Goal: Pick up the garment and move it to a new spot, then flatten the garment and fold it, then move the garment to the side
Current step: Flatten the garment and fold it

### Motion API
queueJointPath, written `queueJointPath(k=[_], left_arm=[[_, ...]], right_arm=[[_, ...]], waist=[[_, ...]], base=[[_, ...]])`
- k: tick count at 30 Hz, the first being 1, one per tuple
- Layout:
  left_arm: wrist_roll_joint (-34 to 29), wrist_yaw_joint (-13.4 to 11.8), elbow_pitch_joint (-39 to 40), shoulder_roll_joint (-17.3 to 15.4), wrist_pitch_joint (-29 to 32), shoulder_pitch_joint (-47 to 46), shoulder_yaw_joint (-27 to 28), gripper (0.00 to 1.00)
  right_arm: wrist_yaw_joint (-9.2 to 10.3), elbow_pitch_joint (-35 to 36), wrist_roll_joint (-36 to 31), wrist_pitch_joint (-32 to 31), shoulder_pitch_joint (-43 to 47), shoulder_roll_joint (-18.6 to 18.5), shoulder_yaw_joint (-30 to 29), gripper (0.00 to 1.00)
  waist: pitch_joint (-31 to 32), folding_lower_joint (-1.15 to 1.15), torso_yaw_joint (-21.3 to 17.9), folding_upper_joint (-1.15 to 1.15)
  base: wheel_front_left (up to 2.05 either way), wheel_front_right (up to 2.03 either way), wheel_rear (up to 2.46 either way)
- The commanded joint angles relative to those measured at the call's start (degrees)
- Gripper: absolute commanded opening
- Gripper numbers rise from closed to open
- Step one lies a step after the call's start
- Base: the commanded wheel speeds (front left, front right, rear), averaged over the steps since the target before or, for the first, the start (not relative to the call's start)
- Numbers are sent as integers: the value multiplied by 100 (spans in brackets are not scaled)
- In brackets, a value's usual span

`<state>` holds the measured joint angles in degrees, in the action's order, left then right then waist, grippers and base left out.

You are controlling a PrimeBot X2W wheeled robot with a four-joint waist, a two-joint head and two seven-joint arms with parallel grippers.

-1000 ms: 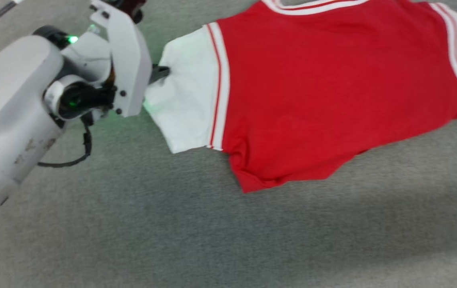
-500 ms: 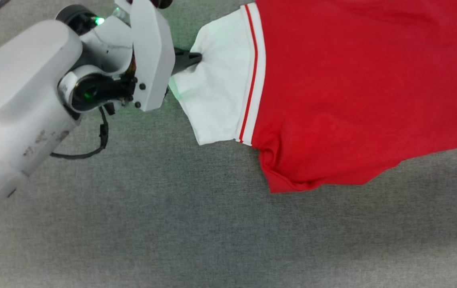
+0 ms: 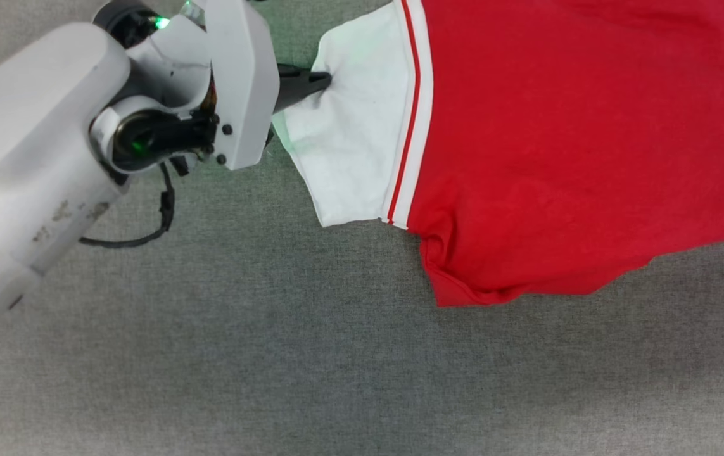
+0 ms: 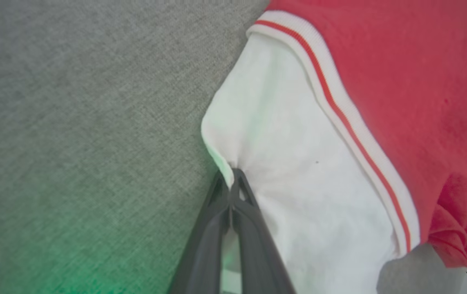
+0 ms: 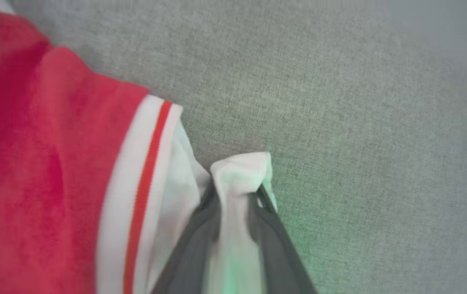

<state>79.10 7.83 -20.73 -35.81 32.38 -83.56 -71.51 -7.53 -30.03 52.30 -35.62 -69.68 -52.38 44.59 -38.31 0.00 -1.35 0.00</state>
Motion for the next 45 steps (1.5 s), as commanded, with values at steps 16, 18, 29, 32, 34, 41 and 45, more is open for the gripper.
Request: queueJointPath(k=[16, 18, 29, 32, 34, 41, 45], left_arm=[[713, -43, 31, -377, -2418, 573, 710, 0], [726, -43, -42, -485, -2751, 560, 873, 0], [501, -73, -1843, -68, -4202, -692, 1757, 0], [431, -95, -2419, 210, -4457, -1347, 1995, 0], [411, -95, -2733, 385, -4599, -1778, 2176, 0], [11, -60, -3320, 680, -4763, -2692, 2857, 0], [-200, -50, -3120, 763, -4764, -2395, 3265, 0]], right_arm=[[8, -468, 166, 2487, -381, 264, -230, 0], [8, -637, 136, 2776, -478, 375, -380, 0], [9, -2478, -449, 4274, -2076, 1586, -1717, 0], [9, -3060, -562, 4642, -2738, 1961, -2116, 0], [9, -3383, -620, 4811, -3206, 2112, -2331, 0], [10, -3926, -819, 5042, -4102, 2388, -2697, 0], [10, -3864, -838, 5056, -3917, 2463, -2601, 0]], waist=[[1012, 0, 250, 0], [1079, 0, 295, 0], [696, 0, 386, 0], [536, 0, 368, 0], [458, 0, 366, 0], [380, 0, 359, 0], [381, 0, 343, 0]], base=[[0, 0, 0], [0, 0, 0], [0, 0, 0], [0, 0, 0], [0, 0, 0], [0, 0, 0], [0, 0, 0]])
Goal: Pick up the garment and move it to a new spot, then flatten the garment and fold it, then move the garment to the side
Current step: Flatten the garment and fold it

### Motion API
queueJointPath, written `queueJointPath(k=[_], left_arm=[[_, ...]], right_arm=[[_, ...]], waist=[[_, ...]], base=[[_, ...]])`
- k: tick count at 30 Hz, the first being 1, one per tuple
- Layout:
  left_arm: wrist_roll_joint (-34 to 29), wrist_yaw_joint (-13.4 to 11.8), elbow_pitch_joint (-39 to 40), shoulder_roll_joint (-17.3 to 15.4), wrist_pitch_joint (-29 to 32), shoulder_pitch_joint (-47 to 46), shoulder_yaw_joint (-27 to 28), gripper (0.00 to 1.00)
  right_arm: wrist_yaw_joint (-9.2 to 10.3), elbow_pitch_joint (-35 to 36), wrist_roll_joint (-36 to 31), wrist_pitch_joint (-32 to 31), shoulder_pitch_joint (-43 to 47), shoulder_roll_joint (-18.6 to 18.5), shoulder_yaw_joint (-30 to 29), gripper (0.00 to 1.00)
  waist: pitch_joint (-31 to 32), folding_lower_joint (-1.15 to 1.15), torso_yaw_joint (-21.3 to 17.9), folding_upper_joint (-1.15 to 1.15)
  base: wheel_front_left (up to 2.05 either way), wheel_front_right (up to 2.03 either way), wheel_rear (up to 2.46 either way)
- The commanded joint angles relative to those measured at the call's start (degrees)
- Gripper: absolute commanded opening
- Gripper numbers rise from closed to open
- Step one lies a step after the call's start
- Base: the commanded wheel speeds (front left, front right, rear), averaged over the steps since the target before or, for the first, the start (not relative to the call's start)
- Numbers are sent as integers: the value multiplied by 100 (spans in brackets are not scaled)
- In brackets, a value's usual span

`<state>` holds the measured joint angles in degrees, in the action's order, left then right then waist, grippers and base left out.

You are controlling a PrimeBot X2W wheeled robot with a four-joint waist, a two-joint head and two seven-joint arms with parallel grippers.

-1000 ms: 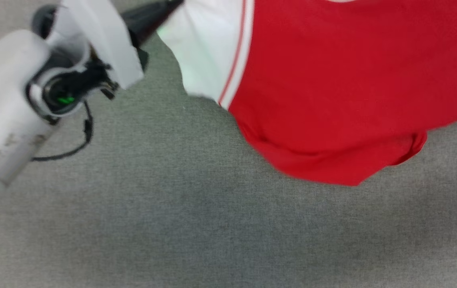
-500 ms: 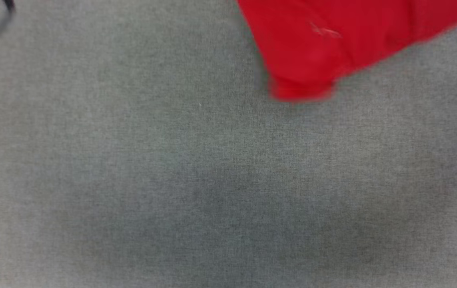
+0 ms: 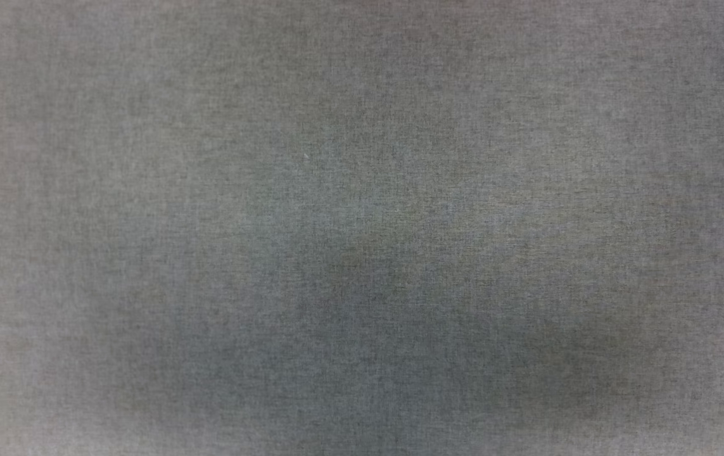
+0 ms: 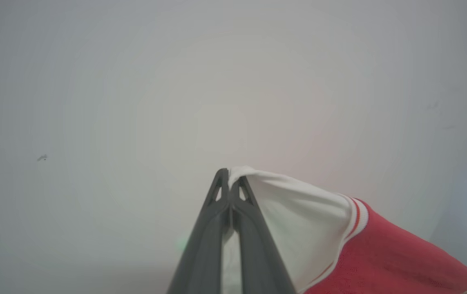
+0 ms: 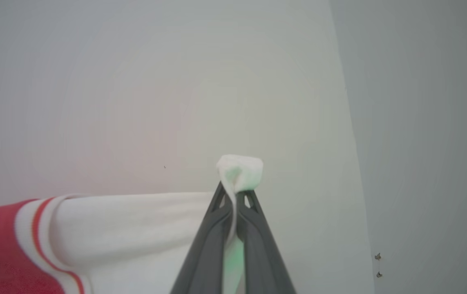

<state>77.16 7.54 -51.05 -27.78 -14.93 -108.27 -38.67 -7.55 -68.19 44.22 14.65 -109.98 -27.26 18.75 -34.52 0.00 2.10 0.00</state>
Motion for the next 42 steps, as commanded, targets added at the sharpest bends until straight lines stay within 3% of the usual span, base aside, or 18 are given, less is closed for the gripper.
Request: queueJointPath(k=[1, 10, 18, 24, 29, 42], left_arm=[[17, -20, 27, -12, -28, 288, 17, 0], [470, -15, 1753, -502, -22, 2717, -13, 0], [769, -15, 3733, -1202, -23, 5155, 131, 0], [589, -13, 4975, -1621, -21, 6741, 33, 0], [416, -12, 5740, -1794, -22, 7970, 296, 0], [139, -11, 7036, -1987, -19, 10537, 919, 0]], right_arm=[[12, -18, -4, 28, 237, -36, 23, 0], [10, 1234, 584, -507, 1947, -509, 576, 0], [10, 3037, 1469, -979, 4179, -1419, 748, 0], [9, 4228, 2111, -1389, 6077, -2047, 456, 0], [10, 5031, 2423, -1683, 7519, -2449, 97, 0], [10, 6519, 3071, -2650, 10531, -3027, -909, 0]], waist=[[19, 0, -3, 0], [270, 0, 0, 0], [598, 0, -14, 0], [776, 0, -15, 0], [830, 0, -82, 0], [855, 0, -80, 0]], base=[[0, 0, 0], [0, 0, 0], [0, 0, 0], [0, 0, 0], [0, 0, 0], [0, 0, 0]])
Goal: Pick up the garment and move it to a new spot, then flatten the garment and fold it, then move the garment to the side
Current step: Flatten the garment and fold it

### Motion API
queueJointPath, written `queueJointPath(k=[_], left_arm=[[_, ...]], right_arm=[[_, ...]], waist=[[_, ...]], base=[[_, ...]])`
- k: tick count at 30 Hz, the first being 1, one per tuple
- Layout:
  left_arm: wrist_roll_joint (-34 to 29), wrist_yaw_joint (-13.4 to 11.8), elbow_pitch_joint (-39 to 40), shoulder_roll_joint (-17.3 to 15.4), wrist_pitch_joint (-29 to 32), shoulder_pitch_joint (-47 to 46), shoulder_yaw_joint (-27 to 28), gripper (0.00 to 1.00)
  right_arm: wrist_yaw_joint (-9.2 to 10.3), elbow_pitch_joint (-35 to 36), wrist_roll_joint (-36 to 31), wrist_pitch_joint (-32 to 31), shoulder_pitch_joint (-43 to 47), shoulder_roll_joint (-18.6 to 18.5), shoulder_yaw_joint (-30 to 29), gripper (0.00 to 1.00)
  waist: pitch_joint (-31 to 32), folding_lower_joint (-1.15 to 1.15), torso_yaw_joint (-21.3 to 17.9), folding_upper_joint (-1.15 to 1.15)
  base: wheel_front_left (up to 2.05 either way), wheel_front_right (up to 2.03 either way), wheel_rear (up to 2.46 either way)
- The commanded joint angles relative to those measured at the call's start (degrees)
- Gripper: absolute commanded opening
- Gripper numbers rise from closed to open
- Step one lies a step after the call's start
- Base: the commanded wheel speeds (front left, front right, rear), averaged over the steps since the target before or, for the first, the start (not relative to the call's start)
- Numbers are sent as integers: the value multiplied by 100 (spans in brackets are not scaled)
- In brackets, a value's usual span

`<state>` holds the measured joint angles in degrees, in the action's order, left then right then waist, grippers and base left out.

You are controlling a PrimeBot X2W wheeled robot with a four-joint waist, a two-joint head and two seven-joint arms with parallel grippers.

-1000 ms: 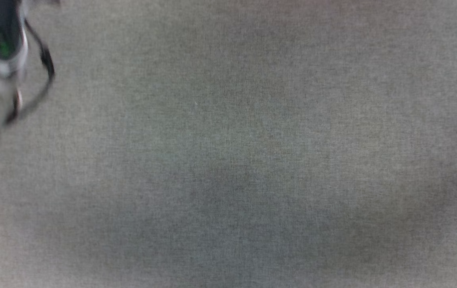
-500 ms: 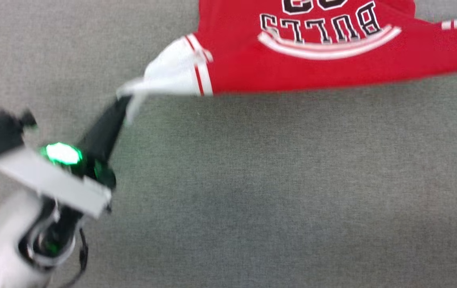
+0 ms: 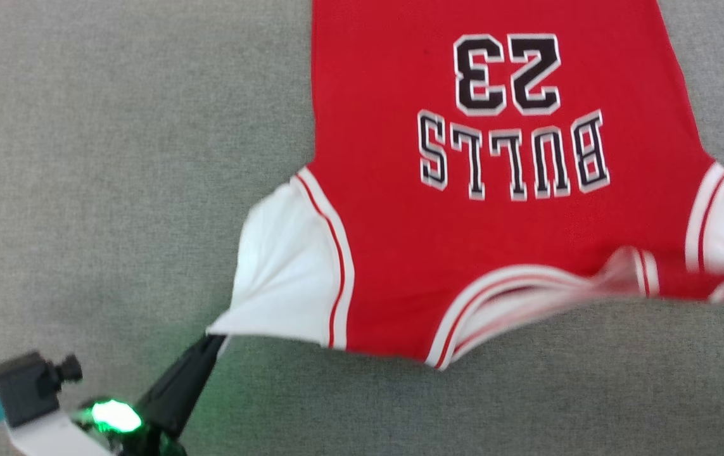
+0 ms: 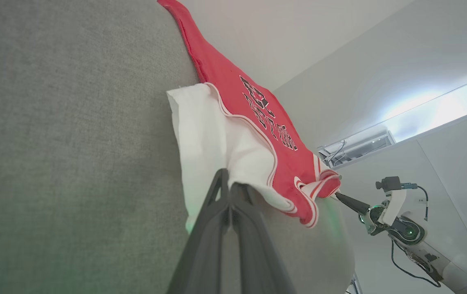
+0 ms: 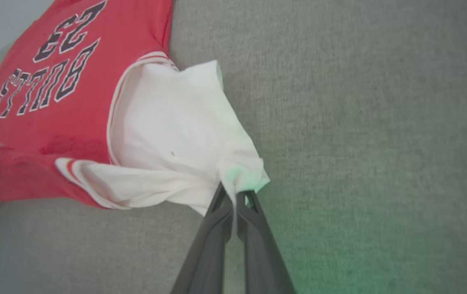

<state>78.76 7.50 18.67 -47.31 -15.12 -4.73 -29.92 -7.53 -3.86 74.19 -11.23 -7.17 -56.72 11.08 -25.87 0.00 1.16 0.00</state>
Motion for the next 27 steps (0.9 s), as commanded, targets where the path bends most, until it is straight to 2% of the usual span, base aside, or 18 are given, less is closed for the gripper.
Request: queueJointPath(k=[1, 9, 18, 22, 27], left_arm=[[-23, -7, 101, -59, 0, 326, 88, 0], [-78, -8, 484, -107, -3, 1271, 543, 0], [-146, -7, 1007, -192, -3, 2124, 848, 0], [-198, -7, 863, -186, 133, 1901, 592, 0], [-223, -7, 454, -47, 483, 1418, 160, 0]], right_arm=[[8, 176, 138, -93, 454, -108, -253, 0], [8, 743, 408, -240, 1864, -226, -1079, 0], [8, 1603, 464, -439, 3521, -75, -2171, 0], [8, 1607, 162, -632, 3614, -20, -2338, 0], [8, 1518, -221, -1065, 3212, 133, -2072, 0]], waist=[[-15, 0, 19, 0], [-3, 0, 64, 0], [17, 0, 75, 0], [6, 0, 55, 0], [-19, 0, 61, 0]], base=[[0, 0, 0], [0, 0, 0], [0, 0, 0], [0, 0, 0], [0, 0, 0]])
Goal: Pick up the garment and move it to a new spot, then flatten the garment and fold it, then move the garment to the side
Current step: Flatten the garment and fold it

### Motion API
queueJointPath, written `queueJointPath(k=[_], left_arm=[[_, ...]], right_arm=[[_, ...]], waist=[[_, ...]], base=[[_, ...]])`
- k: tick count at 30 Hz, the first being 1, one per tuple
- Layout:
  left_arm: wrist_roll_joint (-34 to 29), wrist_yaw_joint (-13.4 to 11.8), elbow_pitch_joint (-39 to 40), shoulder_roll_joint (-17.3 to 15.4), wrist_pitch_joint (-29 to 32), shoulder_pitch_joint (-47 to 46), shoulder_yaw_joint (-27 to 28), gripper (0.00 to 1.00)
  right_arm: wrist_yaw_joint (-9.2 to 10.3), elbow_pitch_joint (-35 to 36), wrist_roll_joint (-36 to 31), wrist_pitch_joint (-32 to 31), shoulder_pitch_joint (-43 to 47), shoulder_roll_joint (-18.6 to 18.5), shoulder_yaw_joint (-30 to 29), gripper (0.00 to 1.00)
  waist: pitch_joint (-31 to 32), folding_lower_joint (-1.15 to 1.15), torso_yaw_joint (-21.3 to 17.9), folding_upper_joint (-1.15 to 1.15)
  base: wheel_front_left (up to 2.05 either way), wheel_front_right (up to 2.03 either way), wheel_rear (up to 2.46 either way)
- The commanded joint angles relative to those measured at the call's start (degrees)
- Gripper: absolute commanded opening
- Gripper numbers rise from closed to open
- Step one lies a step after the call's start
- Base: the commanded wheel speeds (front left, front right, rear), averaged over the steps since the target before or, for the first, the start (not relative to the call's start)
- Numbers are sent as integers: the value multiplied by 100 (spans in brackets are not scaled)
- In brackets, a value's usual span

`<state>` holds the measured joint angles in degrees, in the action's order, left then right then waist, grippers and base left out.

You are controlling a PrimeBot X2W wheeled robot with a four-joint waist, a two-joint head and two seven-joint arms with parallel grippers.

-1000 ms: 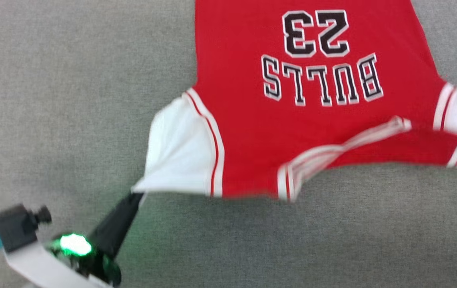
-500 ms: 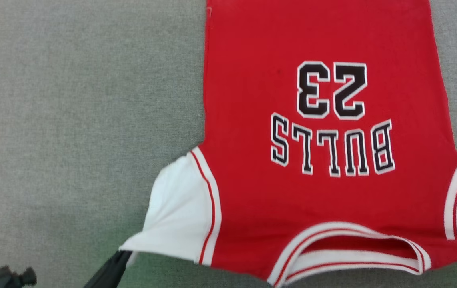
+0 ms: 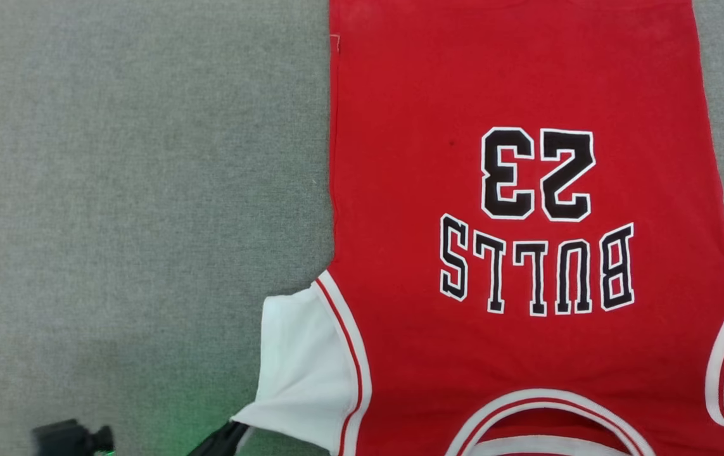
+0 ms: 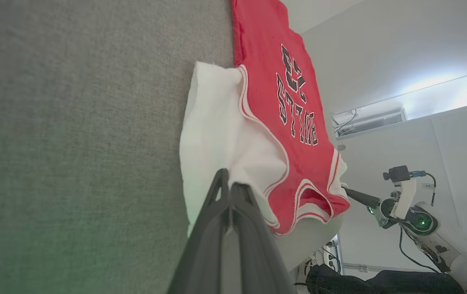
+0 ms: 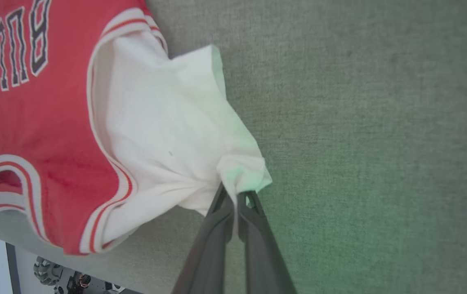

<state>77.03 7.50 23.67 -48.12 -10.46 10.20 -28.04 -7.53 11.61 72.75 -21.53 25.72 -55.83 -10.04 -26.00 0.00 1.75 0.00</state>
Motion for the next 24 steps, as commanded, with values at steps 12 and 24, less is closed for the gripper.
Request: queueJointPath(k=[12, 24], left_arm=[[-290, -7, -1307, 553, 483, -1060, -826, 0], [-305, -7, -1768, 692, 374, -1334, -1154, 0]], right_arm=[[7, -724, -1206, -934, -1299, 960, 1151, 0], [4, -1036, -1751, -645, -2042, 1455, 1436, 100]], waist=[[19, 0, -9, 0], [136, 0, -98, 0]], base=[[0, 0, 0], [0, 0, 0]])
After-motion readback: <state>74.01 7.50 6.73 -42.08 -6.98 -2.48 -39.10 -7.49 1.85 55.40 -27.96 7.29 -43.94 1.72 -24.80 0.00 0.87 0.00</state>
